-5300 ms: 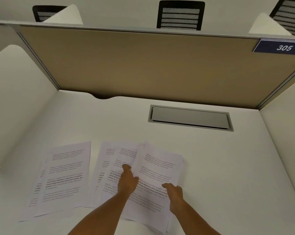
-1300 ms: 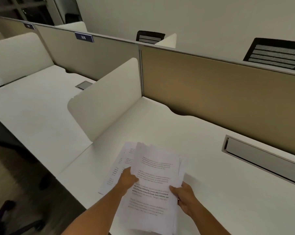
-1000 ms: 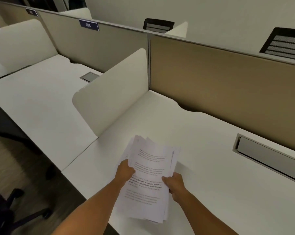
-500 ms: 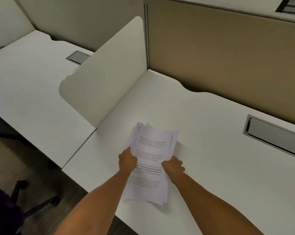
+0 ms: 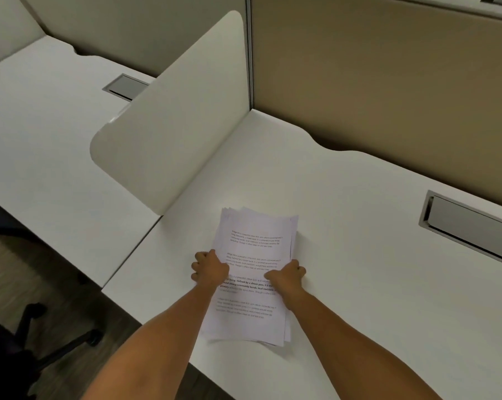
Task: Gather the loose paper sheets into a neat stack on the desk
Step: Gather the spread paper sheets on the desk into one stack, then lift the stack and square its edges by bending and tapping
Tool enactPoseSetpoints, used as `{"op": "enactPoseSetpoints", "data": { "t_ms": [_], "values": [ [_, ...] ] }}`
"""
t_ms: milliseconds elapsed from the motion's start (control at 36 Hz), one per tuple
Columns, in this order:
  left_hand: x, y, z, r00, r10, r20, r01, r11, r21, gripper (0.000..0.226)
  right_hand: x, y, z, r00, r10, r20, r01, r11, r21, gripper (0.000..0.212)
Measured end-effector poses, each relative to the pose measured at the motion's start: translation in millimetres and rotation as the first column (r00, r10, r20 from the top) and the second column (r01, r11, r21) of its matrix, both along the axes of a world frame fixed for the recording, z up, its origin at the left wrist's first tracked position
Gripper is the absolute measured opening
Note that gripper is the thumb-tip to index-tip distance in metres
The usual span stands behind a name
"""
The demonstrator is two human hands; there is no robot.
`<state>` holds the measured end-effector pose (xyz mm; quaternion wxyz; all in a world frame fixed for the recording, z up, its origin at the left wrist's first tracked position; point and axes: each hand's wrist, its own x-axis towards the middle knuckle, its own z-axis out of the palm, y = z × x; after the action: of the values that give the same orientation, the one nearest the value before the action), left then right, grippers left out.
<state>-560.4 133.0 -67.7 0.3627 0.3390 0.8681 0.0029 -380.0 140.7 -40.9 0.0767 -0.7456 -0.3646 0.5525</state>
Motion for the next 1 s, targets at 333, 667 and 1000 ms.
{"op": "enactPoseSetpoints", "data": {
  "t_ms": [333, 667, 1000],
  "values": [
    [-14.8, -6.7, 2.9, 0.957, 0.079, 0.28, -0.112, 0.988, 0.103, 0.037, 16.3, -3.9, -21.9, 0.915, -0.314, -0.254, 0.304, 0.949, -0.08, 0.064],
    [-25.0, -31.1, 15.4, 0.716, 0.109, 0.69, -0.381, 0.889, 0.254, 0.022, 33.8, -11.4, -16.7, 0.823, -0.367, -0.433, 0.339, 0.93, -0.145, 0.034],
    [6.2, -29.8, 57.9, 0.481, -0.086, 0.872, -0.276, 0.93, 0.244, 0.042, 113.6, -25.4, 9.8, 0.796, -0.258, -0.547, 0.338, 0.94, 0.049, 0.032]
  ]
}}
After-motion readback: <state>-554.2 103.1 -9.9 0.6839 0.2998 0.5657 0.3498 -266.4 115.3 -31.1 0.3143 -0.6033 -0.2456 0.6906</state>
